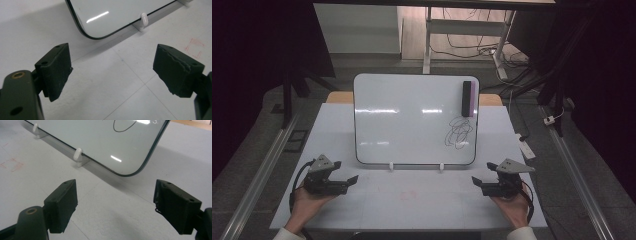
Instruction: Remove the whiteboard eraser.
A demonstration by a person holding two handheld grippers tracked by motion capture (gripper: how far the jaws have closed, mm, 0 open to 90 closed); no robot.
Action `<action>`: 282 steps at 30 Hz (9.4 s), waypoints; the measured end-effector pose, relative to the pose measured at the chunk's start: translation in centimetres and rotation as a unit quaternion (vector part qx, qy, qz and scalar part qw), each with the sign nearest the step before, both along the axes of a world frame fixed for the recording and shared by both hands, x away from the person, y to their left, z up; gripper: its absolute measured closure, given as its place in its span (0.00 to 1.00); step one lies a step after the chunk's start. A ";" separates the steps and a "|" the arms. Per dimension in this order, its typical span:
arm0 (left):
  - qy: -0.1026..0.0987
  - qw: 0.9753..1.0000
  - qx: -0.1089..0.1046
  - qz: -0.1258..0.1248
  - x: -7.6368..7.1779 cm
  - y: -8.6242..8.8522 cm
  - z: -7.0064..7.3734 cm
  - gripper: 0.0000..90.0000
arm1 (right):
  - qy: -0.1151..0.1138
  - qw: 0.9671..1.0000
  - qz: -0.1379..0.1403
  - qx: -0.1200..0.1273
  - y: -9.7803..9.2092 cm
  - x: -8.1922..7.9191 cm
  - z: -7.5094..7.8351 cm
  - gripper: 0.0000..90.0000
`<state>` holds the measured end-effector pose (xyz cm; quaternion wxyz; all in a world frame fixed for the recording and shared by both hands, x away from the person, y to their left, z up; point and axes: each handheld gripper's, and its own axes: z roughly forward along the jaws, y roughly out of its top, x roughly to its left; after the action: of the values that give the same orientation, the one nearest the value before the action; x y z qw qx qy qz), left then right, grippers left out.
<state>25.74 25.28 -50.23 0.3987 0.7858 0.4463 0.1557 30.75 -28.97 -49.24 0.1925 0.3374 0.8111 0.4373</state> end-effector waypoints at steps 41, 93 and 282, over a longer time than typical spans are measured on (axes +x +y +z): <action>0.011 1.000 -0.003 -0.001 0.0 0.0 0.0 0.17 | -0.043 0.994 -0.096 0.039 4.3 4.8 8.6 0.31; 0.015 1.000 -0.002 0.000 -0.1 0.1 -0.3 0.16 | -0.135 0.975 -0.175 -0.008 10.0 7.5 13.9 0.71; 0.037 0.995 -0.074 -0.049 -1.1 -0.7 -0.8 0.20 | -0.096 0.995 0.012 -0.015 8.6 -2.0 4.1 0.44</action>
<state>24.63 24.56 -51.00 0.4462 0.7802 0.4322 0.0735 28.78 -20.36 -45.10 0.2689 0.2812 0.7993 0.4580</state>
